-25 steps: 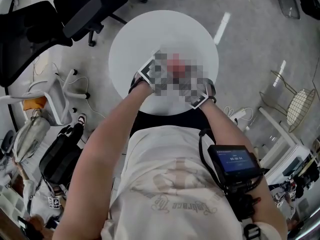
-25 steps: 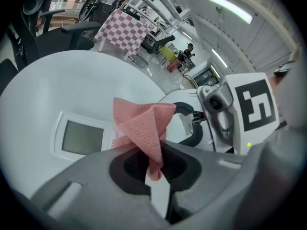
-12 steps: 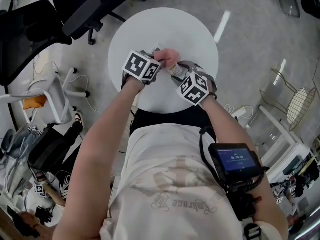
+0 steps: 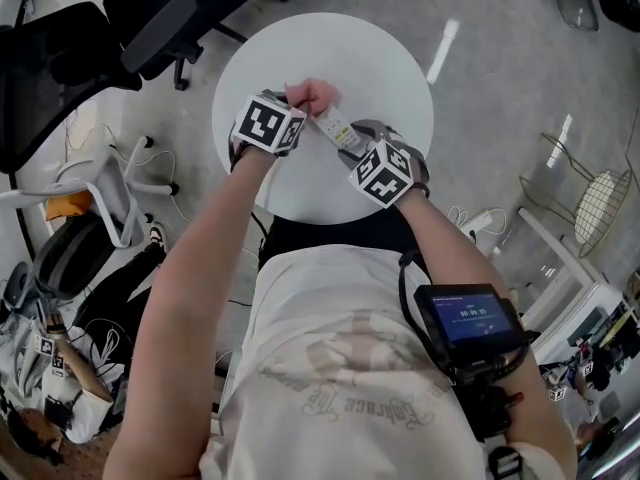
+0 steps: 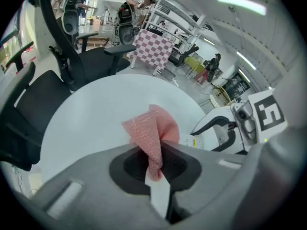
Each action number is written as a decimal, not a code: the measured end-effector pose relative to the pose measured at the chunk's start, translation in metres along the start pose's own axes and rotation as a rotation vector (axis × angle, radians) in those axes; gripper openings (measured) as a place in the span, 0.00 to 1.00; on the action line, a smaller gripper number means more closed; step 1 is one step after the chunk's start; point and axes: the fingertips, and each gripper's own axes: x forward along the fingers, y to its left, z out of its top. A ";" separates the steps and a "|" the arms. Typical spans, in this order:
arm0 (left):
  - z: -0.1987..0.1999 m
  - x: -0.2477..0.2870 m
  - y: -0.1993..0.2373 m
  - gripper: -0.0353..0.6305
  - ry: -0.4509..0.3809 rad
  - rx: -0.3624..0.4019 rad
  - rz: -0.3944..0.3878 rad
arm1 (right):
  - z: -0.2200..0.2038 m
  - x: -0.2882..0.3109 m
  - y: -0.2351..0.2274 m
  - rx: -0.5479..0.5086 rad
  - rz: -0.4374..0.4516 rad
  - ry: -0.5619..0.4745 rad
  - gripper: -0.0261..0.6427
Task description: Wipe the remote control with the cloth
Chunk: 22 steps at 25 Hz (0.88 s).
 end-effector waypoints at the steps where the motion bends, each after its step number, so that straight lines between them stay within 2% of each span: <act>1: -0.003 0.004 -0.011 0.10 0.015 0.023 -0.024 | 0.000 0.000 0.000 0.002 0.001 0.001 0.41; 4: -0.008 0.011 -0.037 0.10 0.030 0.071 -0.064 | -0.001 0.001 0.000 0.011 0.004 0.005 0.41; 7: -0.010 0.011 -0.051 0.10 0.017 0.065 -0.087 | -0.004 0.002 0.000 0.019 0.002 0.007 0.41; 16: -0.026 0.021 -0.109 0.10 0.066 0.131 -0.269 | 0.001 0.003 0.001 -0.007 -0.010 0.001 0.41; 20: -0.027 0.023 -0.116 0.10 0.106 0.148 -0.325 | 0.000 0.004 0.002 -0.030 -0.011 0.009 0.41; 22: -0.028 0.024 -0.106 0.10 0.117 0.134 -0.308 | 0.000 0.004 0.002 -0.020 -0.007 0.009 0.41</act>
